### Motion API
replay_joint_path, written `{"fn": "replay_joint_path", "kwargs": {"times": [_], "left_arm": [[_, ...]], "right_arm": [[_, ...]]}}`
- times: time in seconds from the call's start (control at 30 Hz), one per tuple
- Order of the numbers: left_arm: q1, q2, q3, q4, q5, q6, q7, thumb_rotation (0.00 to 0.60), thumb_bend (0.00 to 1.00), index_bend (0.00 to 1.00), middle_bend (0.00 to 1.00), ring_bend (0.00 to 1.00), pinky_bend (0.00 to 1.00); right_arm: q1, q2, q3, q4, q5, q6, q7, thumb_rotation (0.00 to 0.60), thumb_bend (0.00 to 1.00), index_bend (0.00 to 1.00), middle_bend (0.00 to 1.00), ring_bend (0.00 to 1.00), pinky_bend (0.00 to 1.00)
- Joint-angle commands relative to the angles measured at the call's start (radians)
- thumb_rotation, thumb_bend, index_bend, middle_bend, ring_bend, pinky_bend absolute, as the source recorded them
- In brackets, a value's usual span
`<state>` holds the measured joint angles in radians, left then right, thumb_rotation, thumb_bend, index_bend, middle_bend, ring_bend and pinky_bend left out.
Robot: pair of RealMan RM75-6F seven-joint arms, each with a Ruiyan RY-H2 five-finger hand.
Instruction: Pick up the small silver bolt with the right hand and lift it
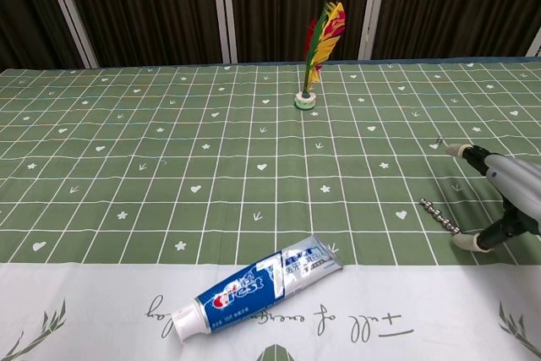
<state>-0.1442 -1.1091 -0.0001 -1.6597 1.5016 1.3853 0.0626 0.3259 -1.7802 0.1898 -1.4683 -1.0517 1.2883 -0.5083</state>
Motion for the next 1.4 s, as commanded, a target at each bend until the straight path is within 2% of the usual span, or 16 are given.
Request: {"fn": "replay_joint_path", "kwargs": {"times": [0.03, 1.17, 1.27, 1.4], "left_arm": [[0.000, 0.000, 0.000, 0.000, 0.000, 0.001, 0.001, 0.600, 0.00, 0.00, 0.00, 0.00, 0.00], [0.001, -0.001, -0.001, -0.004, -0.005, 0.000, 0.003, 0.600, 0.00, 0.00, 0.00, 0.00, 0.00], [0.000, -0.001, -0.001, -0.004, -0.005, -0.002, 0.003, 0.600, 0.00, 0.00, 0.00, 0.00, 0.00], [0.001, -0.001, 0.000, -0.005, -0.003, -0.001, 0.004, 0.600, 0.00, 0.00, 0.00, 0.00, 0.00]], "right_arm": [[0.000, 0.000, 0.001, 0.004, 0.002, 0.000, 0.001, 0.600, 0.13, 0.00, 0.00, 0.00, 0.00], [0.042, 0.008, 0.050, 0.070, 0.057, -0.018, -0.017, 0.600, 0.13, 0.00, 0.00, 0.00, 0.00], [0.046, 0.008, 0.044, 0.047, 0.024, 0.000, -0.006, 0.600, 0.14, 0.08, 0.00, 0.00, 0.00], [0.056, -0.003, 0.043, 0.022, -0.003, 0.014, -0.008, 0.600, 0.16, 0.24, 0.00, 0.00, 0.00]]}}
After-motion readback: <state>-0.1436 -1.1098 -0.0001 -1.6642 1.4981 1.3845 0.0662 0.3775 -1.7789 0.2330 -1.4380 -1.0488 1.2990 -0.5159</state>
